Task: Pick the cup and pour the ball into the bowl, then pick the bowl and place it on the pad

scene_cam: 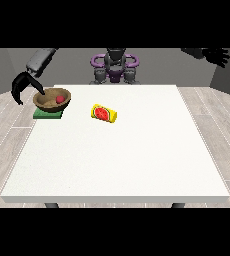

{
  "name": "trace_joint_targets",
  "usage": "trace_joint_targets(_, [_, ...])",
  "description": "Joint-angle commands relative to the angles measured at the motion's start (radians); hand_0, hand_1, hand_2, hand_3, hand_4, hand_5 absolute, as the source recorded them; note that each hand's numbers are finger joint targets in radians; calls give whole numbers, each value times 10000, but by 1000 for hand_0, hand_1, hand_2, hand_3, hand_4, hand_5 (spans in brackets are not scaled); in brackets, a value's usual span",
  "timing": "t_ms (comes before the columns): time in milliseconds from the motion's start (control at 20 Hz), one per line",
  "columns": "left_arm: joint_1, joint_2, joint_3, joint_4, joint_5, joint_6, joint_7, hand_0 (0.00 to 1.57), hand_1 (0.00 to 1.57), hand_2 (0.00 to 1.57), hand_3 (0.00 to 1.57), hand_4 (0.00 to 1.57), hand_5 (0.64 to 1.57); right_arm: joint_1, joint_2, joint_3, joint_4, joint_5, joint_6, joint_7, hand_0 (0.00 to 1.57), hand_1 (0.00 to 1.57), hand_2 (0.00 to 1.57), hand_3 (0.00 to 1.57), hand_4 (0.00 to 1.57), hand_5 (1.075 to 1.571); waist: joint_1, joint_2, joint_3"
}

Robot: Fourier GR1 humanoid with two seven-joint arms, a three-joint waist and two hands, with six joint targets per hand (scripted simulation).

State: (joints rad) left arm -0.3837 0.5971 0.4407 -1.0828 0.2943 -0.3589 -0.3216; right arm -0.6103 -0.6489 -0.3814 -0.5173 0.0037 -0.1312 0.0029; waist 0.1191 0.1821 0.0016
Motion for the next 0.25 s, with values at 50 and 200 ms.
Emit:
trace_joint_targets(50, [-349, -1008, -1010, -833, -220, 892, 1680, 0, 0, 0, 0, 902, 1559, -619, -376, 439, 24, 248, 607, 1244, 0, 0, 0, 0, 0, 1356, -158, -1482, -9])
trace_joint_targets(200, [534, -1478, -1172, -84, -642, 984, 1189, 0, 0, 0, 0, 902, 1559, -1013, 306, 578, -855, -197, 1494, 1207, 0, 0, 0, 0, 476, 1434, -768, -2792, -31])
